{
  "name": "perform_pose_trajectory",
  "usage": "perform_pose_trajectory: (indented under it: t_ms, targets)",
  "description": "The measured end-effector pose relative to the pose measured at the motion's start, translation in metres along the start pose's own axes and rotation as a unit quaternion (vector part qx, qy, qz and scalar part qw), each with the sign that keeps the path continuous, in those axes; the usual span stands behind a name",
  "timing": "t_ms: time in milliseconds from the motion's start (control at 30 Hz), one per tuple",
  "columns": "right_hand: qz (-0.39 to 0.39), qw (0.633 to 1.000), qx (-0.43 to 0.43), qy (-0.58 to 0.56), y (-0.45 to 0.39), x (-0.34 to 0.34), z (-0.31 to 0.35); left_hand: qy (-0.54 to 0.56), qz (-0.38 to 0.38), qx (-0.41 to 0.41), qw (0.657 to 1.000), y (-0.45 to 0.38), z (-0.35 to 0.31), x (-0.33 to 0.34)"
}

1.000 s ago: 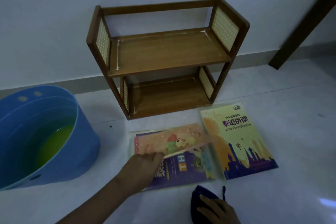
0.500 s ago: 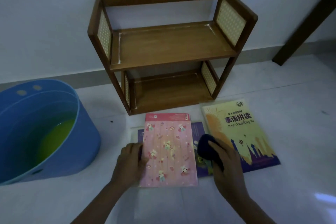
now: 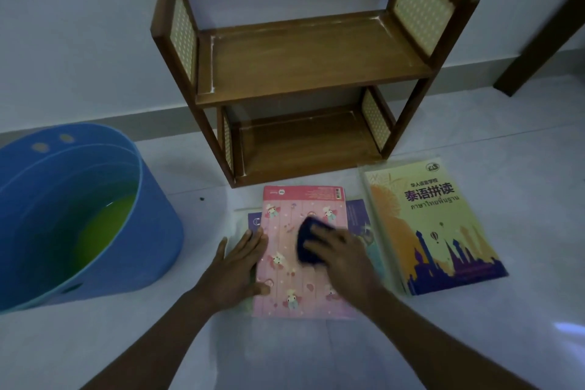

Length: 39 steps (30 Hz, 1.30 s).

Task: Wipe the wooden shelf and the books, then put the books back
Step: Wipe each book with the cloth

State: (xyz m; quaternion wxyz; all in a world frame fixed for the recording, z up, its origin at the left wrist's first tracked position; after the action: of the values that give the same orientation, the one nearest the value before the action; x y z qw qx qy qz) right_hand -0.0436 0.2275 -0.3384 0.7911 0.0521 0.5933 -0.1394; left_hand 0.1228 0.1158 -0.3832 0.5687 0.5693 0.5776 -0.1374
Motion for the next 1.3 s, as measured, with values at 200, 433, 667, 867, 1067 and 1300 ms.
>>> perform_pose_trajectory:
  t_ms: [200, 433, 667, 867, 1067, 1300]
  targets:
    - [-0.013, 0.987, 0.156, -0.029, -0.040, 0.001, 0.035, 0.009, -0.016, 0.005, 1.000, -0.002, -0.001, -0.001]
    - [0.016, 0.987, 0.157, -0.005, -0.054, -0.003, -0.022, -0.016, -0.016, 0.002, 1.000, 0.000, -0.002, -0.002]
    - [0.014, 0.997, 0.037, -0.064, 0.001, 0.014, 0.059, -0.023, -0.023, 0.012, 0.999, -0.002, -0.008, -0.009]
    - [0.011, 0.999, 0.033, -0.018, 0.017, -0.006, 0.016, -0.091, 0.015, 0.006, 0.996, 0.003, -0.016, -0.012]
    - [-0.006, 1.000, -0.007, -0.010, 0.094, -0.034, -0.024, -0.174, -0.023, 0.165, 0.971, 0.021, -0.045, 0.002]
    - [0.125, 0.989, -0.077, 0.026, 0.183, 0.001, -0.027, -0.161, -0.156, 0.223, 0.949, 0.045, -0.062, -0.013]
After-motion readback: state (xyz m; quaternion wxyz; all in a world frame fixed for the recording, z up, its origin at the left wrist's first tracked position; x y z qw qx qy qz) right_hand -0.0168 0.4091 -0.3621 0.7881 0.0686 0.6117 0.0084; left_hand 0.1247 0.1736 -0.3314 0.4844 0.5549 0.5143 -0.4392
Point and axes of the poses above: each hand's wrist, its own y-axis away from the middle knuckle, its own x-axis out of the palm, z = x × y, the point moved 8 cm from there along -y, towards the middle knuckle, and after that the axes turned 5 degrees about x, right-handed, at the moved point
